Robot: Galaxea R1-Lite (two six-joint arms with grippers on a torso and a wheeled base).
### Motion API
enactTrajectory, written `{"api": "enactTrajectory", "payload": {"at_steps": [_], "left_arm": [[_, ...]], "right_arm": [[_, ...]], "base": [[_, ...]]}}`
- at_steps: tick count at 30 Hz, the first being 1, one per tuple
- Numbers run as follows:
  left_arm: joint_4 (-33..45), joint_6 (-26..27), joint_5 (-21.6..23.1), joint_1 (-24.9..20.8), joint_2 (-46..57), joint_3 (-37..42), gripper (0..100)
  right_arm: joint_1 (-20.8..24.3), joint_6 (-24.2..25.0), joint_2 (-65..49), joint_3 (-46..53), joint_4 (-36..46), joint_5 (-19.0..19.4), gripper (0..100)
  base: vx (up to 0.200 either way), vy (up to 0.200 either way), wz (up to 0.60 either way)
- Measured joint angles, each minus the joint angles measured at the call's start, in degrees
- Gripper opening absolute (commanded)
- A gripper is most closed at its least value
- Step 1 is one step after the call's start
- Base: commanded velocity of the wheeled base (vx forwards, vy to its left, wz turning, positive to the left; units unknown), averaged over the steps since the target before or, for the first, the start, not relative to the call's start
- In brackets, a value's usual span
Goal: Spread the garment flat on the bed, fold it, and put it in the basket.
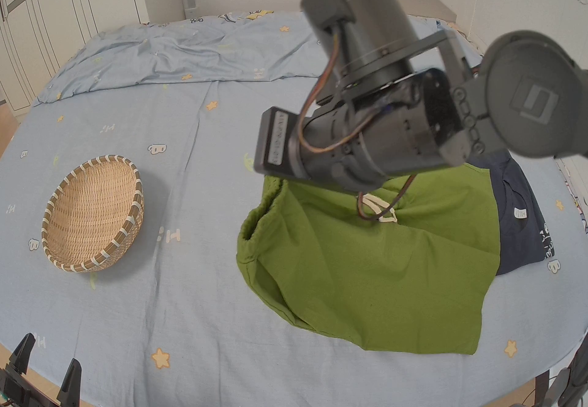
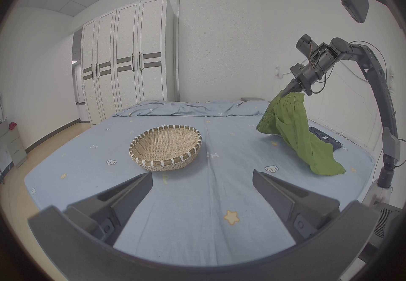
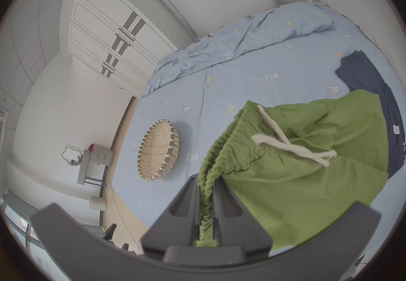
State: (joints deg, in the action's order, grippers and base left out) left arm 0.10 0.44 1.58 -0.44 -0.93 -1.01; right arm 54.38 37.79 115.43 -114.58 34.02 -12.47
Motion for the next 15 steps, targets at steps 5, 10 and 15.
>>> {"api": "enactTrajectory", "payload": {"at_steps": [5,10,15], "left_arm": [[0.0,0.0,-0.02,0.0,0.0,0.0,100],[0.0,0.21,0.05,-0.02,0.0,0.0,100],[-0.07,0.6,0.2,-0.05,0.0,0.0,100]], "right_arm": [[2.34,0.5,3.63,-0.02,-2.63,-1.46,100],[3.02,0.09,6.36,-0.02,-2.58,-1.62,100],[3.41,-0.13,7.91,-0.02,-2.23,-1.6,100]], "base": [[0.0,0.0,0.0],[0.0,0.0,0.0],[0.0,0.0,0.0]]}}
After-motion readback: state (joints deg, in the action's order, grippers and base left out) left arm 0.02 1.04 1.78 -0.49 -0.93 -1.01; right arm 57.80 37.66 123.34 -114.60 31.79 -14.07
